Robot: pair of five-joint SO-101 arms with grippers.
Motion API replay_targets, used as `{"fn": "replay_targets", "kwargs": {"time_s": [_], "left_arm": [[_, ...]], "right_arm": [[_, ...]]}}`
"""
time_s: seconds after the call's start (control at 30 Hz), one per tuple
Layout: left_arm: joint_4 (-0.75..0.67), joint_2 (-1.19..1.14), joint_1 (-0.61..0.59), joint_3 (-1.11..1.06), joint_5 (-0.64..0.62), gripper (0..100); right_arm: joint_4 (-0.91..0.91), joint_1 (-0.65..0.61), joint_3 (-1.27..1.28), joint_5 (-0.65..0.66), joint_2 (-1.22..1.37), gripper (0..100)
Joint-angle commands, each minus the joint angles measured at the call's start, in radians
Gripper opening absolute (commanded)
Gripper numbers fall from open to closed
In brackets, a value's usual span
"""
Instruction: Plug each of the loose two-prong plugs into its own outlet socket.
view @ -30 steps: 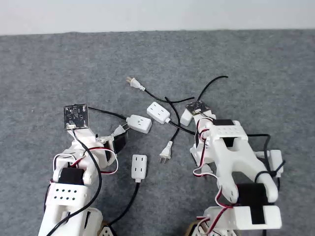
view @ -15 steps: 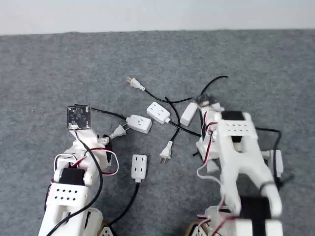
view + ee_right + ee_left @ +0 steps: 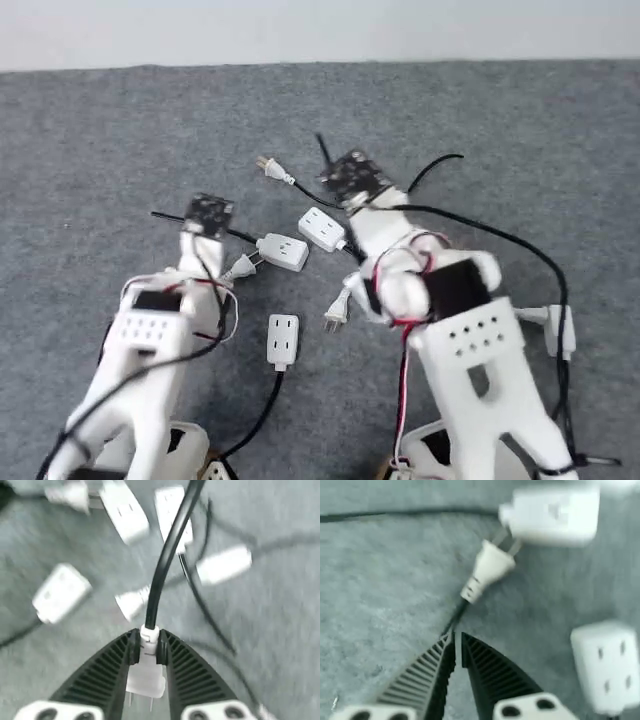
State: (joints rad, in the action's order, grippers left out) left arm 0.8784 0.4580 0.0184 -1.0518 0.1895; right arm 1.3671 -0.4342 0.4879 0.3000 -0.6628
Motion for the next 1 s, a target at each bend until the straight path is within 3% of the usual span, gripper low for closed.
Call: {"fn": "replay_targets", "kwargs": {"time_s": [0.0,0.33,0.7,0.9,0.97], "left_arm": [[0.063,-0.092,0.009,0.097,0.094,1],[0.118,-0.092,0.117,0.074,0.261,1],[0.181,-0.061,0.195,0.028,0.394,1],[0.114,0.242,0.199,-0.157,0.417,1],[0.081,0.342,0.195,-0.206,0.361,1]], "right_arm": [[-0.145,-0.068,0.037,-0.028,-0.071,0.8],[-0.397,-0.297,0.256,-0.127,-0.061,0.8],[-0.441,-0.265,0.267,-0.130,-0.038,0.8],[-0.453,-0.231,0.265,-0.183,-0.035,0.8],[-0.463,-0.229,0.267,-0.224,-0.027,0.8]]}}
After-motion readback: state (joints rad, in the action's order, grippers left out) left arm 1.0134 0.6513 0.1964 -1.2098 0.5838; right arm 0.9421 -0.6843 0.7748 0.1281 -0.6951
